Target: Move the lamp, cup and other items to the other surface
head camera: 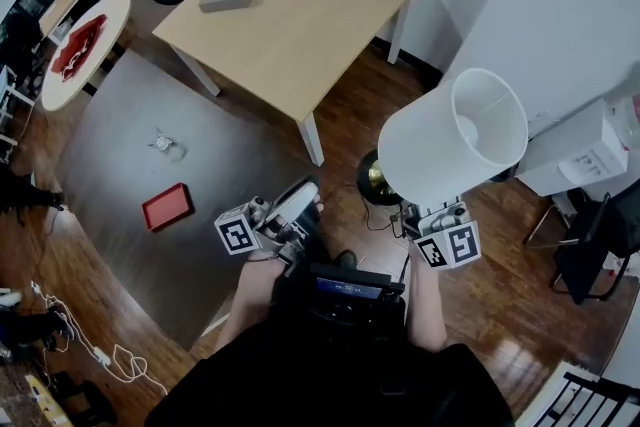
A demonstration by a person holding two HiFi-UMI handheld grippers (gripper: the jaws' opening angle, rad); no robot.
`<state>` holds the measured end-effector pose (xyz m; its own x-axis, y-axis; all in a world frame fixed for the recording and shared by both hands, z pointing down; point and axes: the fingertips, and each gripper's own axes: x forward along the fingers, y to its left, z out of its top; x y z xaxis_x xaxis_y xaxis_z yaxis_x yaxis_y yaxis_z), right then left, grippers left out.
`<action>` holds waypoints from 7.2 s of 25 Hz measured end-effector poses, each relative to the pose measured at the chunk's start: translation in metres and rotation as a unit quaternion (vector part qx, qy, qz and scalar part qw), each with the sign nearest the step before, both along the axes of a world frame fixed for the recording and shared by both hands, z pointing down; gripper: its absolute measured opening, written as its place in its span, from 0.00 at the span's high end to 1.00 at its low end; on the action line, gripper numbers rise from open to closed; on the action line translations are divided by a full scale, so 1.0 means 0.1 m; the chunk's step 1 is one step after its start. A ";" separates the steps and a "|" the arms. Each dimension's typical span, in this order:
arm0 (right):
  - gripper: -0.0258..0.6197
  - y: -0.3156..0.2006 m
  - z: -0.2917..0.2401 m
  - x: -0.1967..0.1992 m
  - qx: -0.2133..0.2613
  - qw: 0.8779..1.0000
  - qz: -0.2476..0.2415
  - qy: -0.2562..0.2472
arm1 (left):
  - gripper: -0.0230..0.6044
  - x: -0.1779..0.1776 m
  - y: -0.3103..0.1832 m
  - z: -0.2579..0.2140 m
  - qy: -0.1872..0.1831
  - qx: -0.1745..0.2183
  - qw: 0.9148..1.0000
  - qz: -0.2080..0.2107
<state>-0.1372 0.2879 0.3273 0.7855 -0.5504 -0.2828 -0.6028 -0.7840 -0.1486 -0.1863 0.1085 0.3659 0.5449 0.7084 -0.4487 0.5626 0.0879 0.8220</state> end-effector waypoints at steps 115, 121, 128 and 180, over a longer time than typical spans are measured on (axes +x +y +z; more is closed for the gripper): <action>0.84 0.28 -0.20 7.47 -0.023 0.994 -0.105 0.012 | 0.74 7.24 0.63 0.17 -0.012 0.012 0.995 -0.103; 0.84 0.03 -0.12 7.70 -0.027 0.994 -0.109 0.002 | 0.74 7.41 0.38 0.23 -0.022 0.007 0.994 -0.110; 0.84 -0.23 -0.09 8.04 -0.030 0.991 -0.133 0.001 | 0.74 7.62 0.18 0.25 -0.031 0.010 0.990 -0.137; 0.84 -1.30 1.14 10.76 -0.061 0.950 -0.298 -0.075 | 0.74 9.69 -0.33 0.76 -0.089 -0.001 0.942 -0.322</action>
<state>0.9388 0.1582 0.4415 0.3496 -0.9318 -0.0977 -0.9246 -0.3262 -0.1968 0.7826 0.0759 0.4418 0.9287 0.2034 -0.3100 0.3522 -0.2226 0.9091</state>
